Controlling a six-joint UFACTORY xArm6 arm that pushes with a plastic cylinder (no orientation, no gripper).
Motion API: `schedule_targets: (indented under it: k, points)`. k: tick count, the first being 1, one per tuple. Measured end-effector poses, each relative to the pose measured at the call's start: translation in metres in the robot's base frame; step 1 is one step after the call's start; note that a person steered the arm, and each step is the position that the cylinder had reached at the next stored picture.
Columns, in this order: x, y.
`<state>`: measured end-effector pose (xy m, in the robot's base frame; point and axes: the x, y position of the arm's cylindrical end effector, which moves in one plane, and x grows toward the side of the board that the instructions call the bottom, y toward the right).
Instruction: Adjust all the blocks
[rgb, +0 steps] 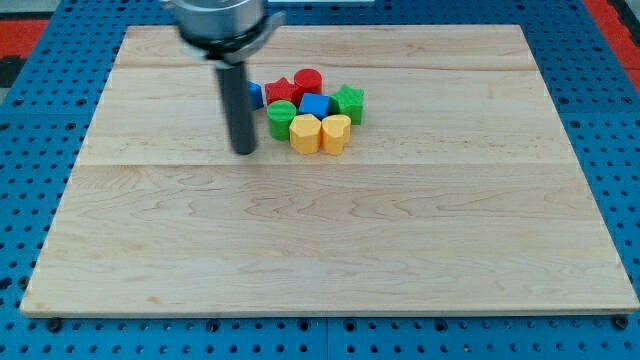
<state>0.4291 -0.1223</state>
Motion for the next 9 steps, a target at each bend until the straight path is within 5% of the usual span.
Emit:
schedule_targets:
  k: [1,3,6,8,9]
  points:
    - [-0.043,-0.062]
    - [-0.111,0.064]
    - [-0.171,0.066]
    - [-0.117,0.142]
    - [-0.124,0.146]
